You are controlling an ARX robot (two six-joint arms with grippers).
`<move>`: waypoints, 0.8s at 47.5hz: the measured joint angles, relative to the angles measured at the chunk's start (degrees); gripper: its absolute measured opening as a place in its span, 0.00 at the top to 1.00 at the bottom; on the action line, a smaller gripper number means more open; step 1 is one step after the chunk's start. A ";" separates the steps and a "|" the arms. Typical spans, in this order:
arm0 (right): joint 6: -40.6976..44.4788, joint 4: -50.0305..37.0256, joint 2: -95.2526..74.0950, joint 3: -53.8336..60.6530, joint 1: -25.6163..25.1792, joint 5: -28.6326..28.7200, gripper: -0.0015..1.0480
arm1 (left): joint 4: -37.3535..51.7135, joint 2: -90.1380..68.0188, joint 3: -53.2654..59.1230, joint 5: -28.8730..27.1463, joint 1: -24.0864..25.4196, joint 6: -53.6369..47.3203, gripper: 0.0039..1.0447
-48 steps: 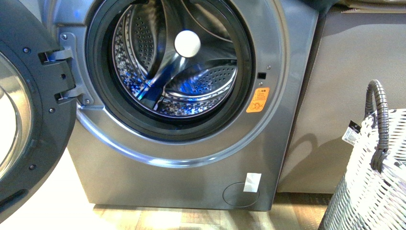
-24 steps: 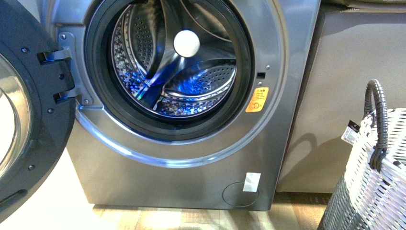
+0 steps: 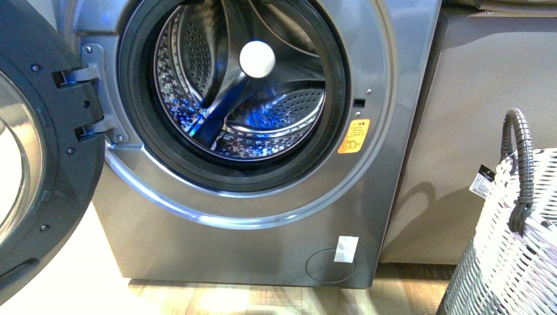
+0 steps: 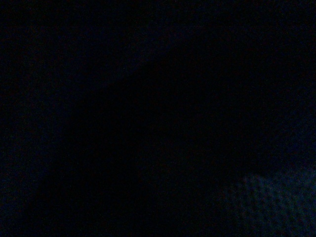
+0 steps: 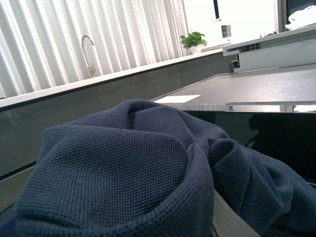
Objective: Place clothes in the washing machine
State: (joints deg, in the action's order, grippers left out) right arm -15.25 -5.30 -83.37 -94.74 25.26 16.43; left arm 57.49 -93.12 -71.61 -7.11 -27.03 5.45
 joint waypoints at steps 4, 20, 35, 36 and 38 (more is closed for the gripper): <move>0.00 0.00 0.00 0.00 0.09 0.24 0.96 | 0.68 1.27 1.86 0.79 0.22 0.39 0.77; 0.00 0.00 0.00 0.17 0.48 1.64 0.96 | 4.07 6.71 10.54 4.22 0.31 1.03 0.78; 0.00 -0.11 0.17 0.52 0.48 0.28 0.75 | 5.66 11.39 16.96 8.57 1.99 2.75 0.78; 0.00 -0.11 0.24 0.50 0.35 0.17 0.72 | 5.66 11.52 17.14 8.96 2.21 2.75 0.78; 0.00 -0.11 0.26 0.50 0.17 0.13 0.65 | 5.66 11.80 17.22 10.32 2.60 2.78 0.78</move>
State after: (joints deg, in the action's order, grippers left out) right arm -15.25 -5.41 -83.11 -94.24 25.43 16.56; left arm 63.16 -81.32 -54.39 3.20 -24.43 8.23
